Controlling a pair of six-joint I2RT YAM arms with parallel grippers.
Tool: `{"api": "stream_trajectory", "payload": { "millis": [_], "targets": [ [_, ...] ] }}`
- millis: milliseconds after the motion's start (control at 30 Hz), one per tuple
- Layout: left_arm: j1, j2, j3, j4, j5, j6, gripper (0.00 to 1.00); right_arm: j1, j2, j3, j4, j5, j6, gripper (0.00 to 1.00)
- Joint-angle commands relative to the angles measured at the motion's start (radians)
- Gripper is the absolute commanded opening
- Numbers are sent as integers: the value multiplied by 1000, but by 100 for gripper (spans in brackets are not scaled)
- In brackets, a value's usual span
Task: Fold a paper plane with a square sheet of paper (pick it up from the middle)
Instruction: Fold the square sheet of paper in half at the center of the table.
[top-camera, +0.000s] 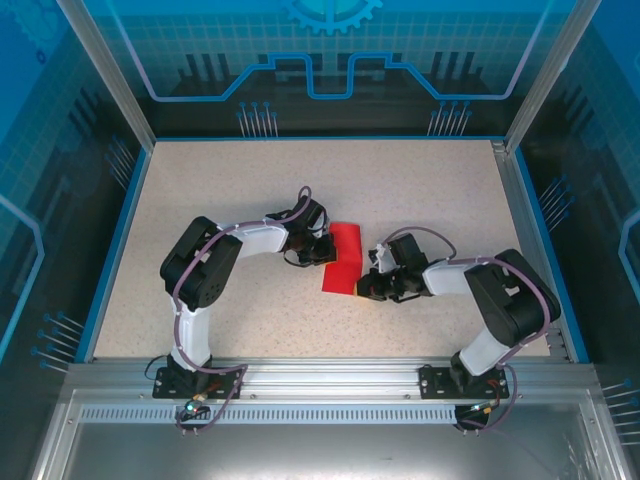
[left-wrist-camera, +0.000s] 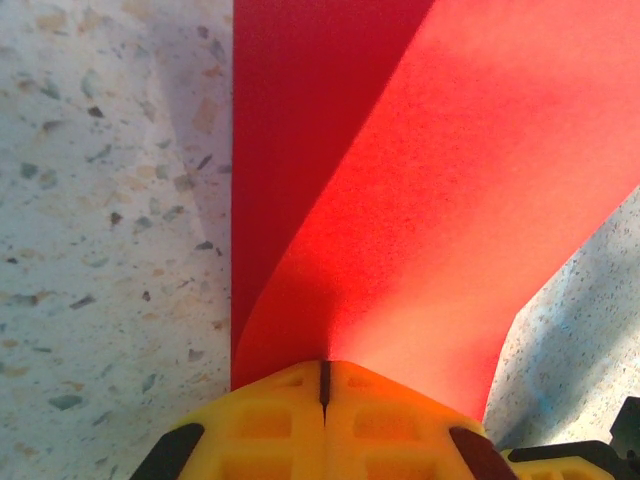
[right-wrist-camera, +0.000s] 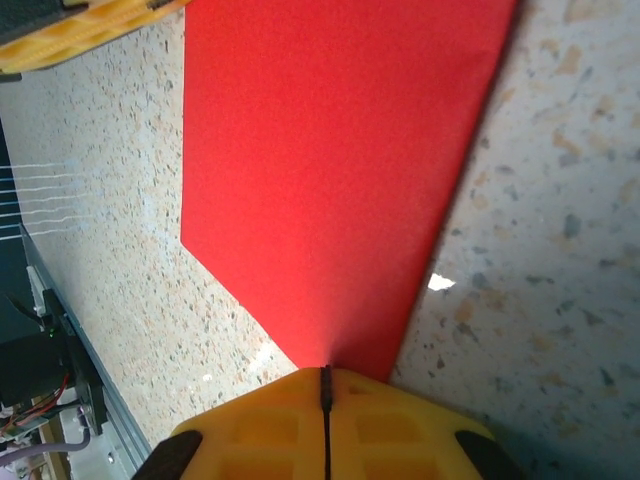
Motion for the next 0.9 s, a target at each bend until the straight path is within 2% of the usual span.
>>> {"api": "stream_trajectory", "payload": {
  "millis": [0,133,367,600,867],
  "targets": [
    [-11,60,-25,-104,-68,37,0,-28,-63,13,-61,8,-6,7],
    [-13,60,-26,-104,-70,37,0,-75,-71,93,-56,13,-4,7],
    [-12,65,-25,-105,-70,38,0,-122,99,243,-48,1,-16,7],
    [-12,66,-25,-108,-72,40,0,-135,193,276,-28,-6,-34,7],
    [-12,66,-27,-113,-74,44,0,-136,270,268,-86,81,-68,7]
  ]
}}
